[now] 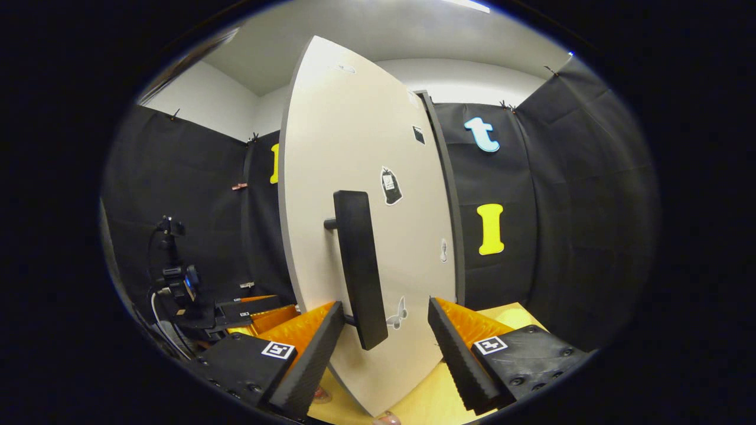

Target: Open the cabinet door with the right hand, grasp the bottle in the cabinet with the left hand and place it on the coaster, then close the cabinet door with the right hand.

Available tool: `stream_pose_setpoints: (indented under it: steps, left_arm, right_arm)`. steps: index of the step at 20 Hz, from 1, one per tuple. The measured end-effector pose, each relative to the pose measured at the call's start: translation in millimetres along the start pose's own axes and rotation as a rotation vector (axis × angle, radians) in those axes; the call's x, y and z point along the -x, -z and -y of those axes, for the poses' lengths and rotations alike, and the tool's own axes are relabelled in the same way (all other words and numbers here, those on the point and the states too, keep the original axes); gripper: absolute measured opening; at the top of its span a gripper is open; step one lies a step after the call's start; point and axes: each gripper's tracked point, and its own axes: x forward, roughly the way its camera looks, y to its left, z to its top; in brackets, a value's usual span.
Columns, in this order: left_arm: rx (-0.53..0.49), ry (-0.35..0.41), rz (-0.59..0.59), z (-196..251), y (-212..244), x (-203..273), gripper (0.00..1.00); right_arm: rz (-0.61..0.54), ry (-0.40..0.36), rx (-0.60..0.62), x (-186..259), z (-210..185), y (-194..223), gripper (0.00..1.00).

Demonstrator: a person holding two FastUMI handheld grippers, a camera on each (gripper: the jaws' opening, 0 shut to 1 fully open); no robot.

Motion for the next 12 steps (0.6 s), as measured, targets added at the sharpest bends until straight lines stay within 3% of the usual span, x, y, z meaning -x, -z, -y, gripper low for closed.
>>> stream_pose_setpoints:
  steps: [3,7,12]
  left_arm:
    - [0.004,-0.006,-0.005,-24.4,1.3,13.4,0.97]
    - [-0.012,-0.053,-0.001,-54.0,-2.1,33.8,0.95]
    - [-0.009,-0.108,0.003,-60.9,-4.6,48.3,0.95]
  right_arm:
    - [0.002,-0.009,0.023,-19.6,-29.0,6.0,0.94]
    - [-0.032,-0.083,0.045,-54.2,-72.0,26.6,0.95]
    - [-0.026,-0.094,0.082,-70.6,-69.2,24.8,0.96]
